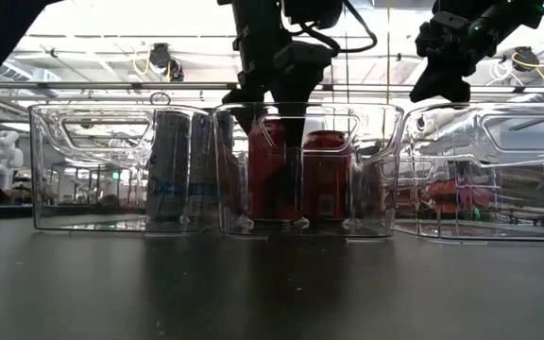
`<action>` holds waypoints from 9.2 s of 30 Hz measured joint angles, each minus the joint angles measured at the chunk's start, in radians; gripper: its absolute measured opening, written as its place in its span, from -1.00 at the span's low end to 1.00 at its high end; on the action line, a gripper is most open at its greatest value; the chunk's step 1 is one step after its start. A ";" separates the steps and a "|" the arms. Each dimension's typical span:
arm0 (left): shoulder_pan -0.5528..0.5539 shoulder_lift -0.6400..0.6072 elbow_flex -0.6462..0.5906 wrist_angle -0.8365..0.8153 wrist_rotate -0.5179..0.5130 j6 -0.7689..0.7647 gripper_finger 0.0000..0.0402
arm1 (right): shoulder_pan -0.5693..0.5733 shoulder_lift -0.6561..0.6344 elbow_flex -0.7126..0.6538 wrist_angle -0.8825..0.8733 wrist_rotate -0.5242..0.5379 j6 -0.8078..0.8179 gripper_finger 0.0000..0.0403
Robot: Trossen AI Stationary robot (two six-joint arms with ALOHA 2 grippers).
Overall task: Sort soda cans
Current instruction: Put the red-white soda can into the center transparent bin, then put the red soda can into the right transparent bin
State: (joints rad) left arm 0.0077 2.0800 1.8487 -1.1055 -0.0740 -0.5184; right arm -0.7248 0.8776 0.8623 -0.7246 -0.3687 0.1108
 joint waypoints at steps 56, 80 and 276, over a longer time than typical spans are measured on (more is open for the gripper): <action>0.052 -0.237 0.020 -0.056 0.013 -0.104 0.90 | 0.000 0.000 0.000 -0.032 -0.003 0.001 -0.82; 0.175 -0.900 -0.534 0.254 0.188 0.480 0.90 | 0.185 -0.189 0.000 0.109 0.132 0.472 -1.00; -0.042 -1.857 -1.666 0.932 -0.080 0.263 0.90 | 1.528 0.982 0.627 -0.503 0.521 1.632 0.81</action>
State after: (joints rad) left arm -0.0345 0.2234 0.1825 -0.1735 -0.1539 -0.2550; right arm 0.8032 1.8591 1.4895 -1.2279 0.1519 1.7424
